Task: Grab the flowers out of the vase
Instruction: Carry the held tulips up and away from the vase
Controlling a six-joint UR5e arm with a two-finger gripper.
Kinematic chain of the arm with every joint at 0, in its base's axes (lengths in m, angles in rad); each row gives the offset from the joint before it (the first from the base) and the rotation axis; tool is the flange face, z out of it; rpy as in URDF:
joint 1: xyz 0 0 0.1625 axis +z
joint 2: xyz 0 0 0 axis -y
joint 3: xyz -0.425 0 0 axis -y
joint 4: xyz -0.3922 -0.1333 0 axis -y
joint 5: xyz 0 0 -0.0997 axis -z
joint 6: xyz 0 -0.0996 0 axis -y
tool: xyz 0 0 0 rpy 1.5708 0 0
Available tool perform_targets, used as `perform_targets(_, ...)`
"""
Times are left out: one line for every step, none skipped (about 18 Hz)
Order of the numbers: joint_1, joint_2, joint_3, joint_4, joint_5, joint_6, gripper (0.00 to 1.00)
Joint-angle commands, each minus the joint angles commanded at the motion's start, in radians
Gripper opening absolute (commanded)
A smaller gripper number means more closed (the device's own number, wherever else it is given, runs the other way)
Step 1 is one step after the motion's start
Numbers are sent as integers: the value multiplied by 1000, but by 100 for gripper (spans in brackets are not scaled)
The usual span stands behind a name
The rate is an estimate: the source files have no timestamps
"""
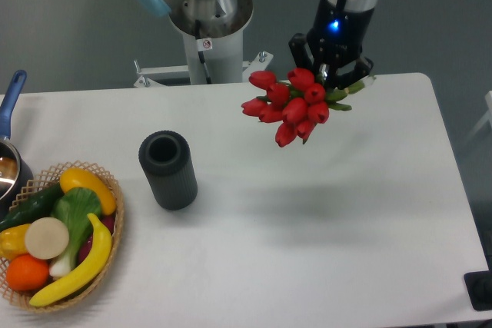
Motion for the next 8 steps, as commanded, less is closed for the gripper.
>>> perform_targets(2, -21, -5, 2, 12, 22, 13)
perform_targets(3, -47, -5, 6, 27, 26, 14)
perform_targets(0, -60, 6, 6, 37, 26, 14)
perform_targets(2, -65, 17, 2, 41, 26, 15)
perform_targets(2, -65, 26, -1, 41, 28, 15)
perform_targets(2, -65, 28, 0, 41, 26, 16)
perform_targets(3, -65, 23, 5, 41, 26, 16)
perform_targets(5, -68, 18, 8, 40, 28, 16)
